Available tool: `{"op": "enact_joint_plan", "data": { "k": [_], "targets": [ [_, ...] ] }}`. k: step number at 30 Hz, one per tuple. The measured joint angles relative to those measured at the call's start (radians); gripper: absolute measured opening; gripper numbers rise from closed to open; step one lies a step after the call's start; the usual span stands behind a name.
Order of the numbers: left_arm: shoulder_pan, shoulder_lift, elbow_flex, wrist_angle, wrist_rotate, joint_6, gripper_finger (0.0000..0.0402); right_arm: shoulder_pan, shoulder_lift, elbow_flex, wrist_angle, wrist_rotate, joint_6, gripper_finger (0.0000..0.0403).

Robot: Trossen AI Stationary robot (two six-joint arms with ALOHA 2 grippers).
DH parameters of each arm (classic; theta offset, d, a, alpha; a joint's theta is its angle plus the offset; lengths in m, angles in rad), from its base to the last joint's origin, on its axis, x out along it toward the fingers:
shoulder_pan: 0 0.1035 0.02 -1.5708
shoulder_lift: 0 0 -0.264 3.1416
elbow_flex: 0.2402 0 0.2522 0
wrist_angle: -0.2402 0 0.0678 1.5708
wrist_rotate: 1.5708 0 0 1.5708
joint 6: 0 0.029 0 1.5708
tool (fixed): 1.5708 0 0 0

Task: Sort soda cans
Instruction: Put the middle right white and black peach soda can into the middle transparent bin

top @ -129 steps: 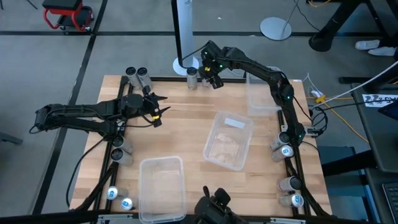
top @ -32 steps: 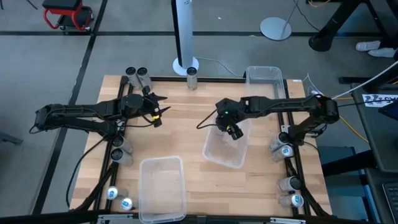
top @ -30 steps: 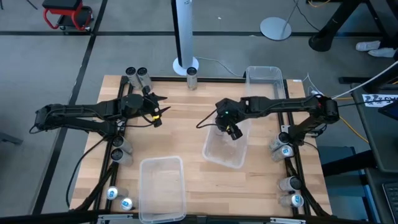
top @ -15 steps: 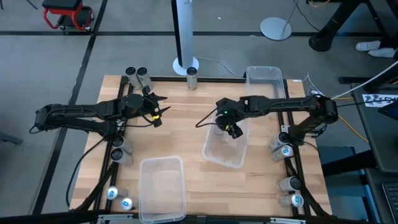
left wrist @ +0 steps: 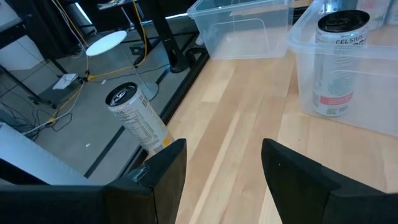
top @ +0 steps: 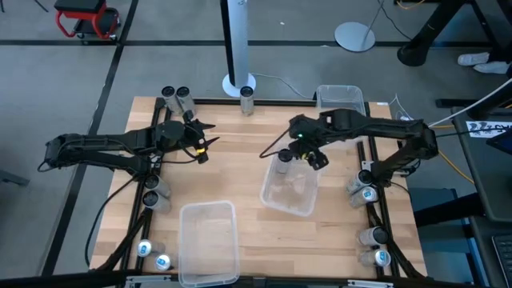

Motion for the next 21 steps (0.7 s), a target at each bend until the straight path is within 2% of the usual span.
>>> {"op": "enact_joint_plan", "data": {
  "k": [4, 12, 21],
  "targets": [
    [0.0, 0.0, 0.0, -0.002, 0.0, 0.001, 0.0198, 0.035, -0.071, 0.002, -0.095, 0.047, 0.082, 0.0376],
    [0.0, 0.0, 0.0, -0.001, 0.0, -0.001, 0.0198, 0.145, -0.195, 0.002, -0.342, 0.213, 0.342, 0.0376],
    [0.0, 0.0, 0.0, -0.004, 0.0, -0.004, 0.0198, 0.185, -0.281, -0.101, -0.349, 0.192, 0.48, 0.0376]
  ]
}}
